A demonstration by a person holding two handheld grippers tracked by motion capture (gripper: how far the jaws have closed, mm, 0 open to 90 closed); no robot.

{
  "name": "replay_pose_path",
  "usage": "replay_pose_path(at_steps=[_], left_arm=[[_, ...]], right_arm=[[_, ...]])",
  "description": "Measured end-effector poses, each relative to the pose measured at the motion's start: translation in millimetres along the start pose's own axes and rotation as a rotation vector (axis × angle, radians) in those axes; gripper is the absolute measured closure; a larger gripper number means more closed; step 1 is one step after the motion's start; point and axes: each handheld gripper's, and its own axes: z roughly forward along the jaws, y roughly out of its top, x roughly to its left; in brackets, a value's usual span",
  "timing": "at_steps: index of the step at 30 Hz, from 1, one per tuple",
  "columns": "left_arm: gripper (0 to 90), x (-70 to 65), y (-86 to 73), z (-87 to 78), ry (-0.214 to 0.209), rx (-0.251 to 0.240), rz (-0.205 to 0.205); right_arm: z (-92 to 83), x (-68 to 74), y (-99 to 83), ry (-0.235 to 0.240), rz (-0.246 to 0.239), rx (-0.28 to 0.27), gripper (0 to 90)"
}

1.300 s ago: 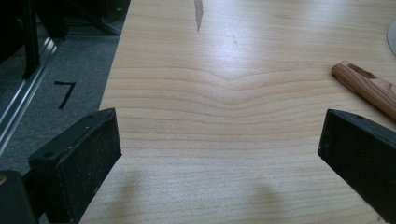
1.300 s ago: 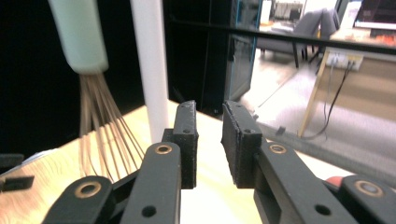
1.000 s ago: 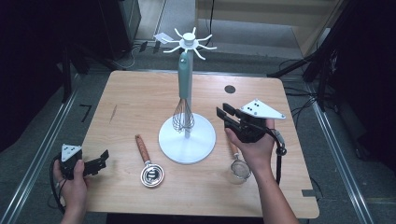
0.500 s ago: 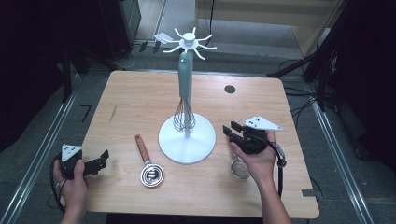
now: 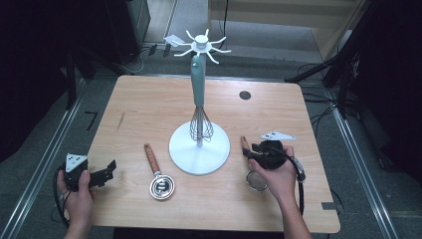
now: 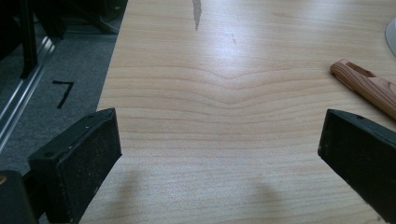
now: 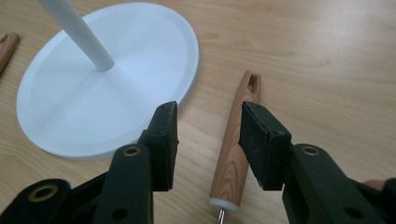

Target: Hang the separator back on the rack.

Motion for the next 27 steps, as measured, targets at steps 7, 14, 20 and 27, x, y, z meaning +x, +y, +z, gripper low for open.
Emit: replay_pose_path(at_steps=[7, 14, 20, 27], left_arm=[[0.0, 0.4, 0.2, 0.2, -0.002, 0.002, -0.004], [0.0, 0.0, 0.3, 0.3, 0.006, 0.005, -0.005], [1.5, 0.0, 0.1, 0.2, 0.009, 0.002, -0.007], [1.8, 0.0, 0.3, 0.3, 0.010, 0.004, -0.006]], right_arm=[[3.2, -9.9, -5.1, -0.013, 0.070, 0.065, 59.2], [9.8, -10.2, -9.1, -0.017, 0.155, 0.151, 60.2], [12.1, -9.6, -10.8, -0.029, 0.171, 0.193, 61.7], [15.0, -10.6, -12.3, -0.029, 0.203, 0.238, 61.4]])
